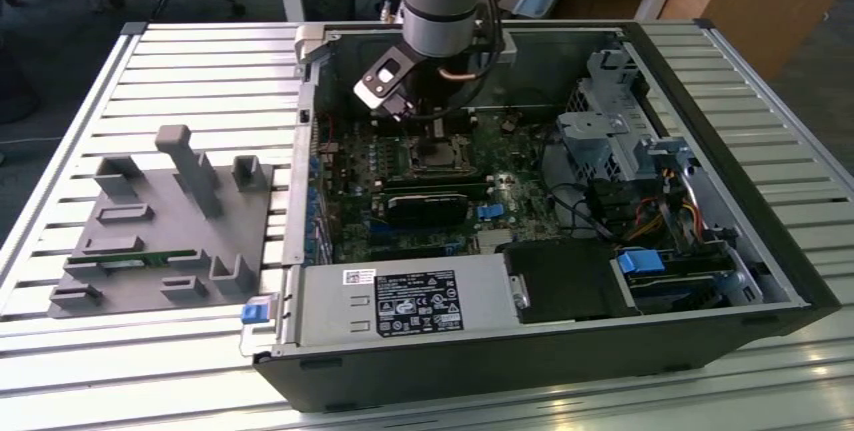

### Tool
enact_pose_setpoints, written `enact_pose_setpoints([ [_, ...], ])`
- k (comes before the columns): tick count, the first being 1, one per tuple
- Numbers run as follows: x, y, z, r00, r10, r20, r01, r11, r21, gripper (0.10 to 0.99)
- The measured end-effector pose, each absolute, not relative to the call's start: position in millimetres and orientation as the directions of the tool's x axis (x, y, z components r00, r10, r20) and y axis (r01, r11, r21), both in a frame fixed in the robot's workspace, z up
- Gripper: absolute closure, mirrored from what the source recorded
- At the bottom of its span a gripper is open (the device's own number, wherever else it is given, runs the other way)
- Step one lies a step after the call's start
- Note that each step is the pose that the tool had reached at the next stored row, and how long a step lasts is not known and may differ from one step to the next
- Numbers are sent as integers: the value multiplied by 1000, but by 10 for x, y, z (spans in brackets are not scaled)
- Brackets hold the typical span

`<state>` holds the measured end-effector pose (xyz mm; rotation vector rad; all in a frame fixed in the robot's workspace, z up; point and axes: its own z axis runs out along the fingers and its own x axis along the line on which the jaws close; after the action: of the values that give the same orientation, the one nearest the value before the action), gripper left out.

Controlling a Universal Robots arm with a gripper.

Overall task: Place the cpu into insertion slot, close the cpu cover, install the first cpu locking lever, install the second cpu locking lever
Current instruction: 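Close the cpu cover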

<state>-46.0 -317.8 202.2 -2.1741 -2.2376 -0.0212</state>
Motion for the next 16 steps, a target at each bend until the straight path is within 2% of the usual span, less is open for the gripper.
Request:
enact_pose_setpoints([
  [10, -227, -3186, 1975, -29, 999, 26, 999, 29, -16, 980],
  [16, -227, -3176, 2096, -28, 999, 29, 999, 29, -14, 980],
])
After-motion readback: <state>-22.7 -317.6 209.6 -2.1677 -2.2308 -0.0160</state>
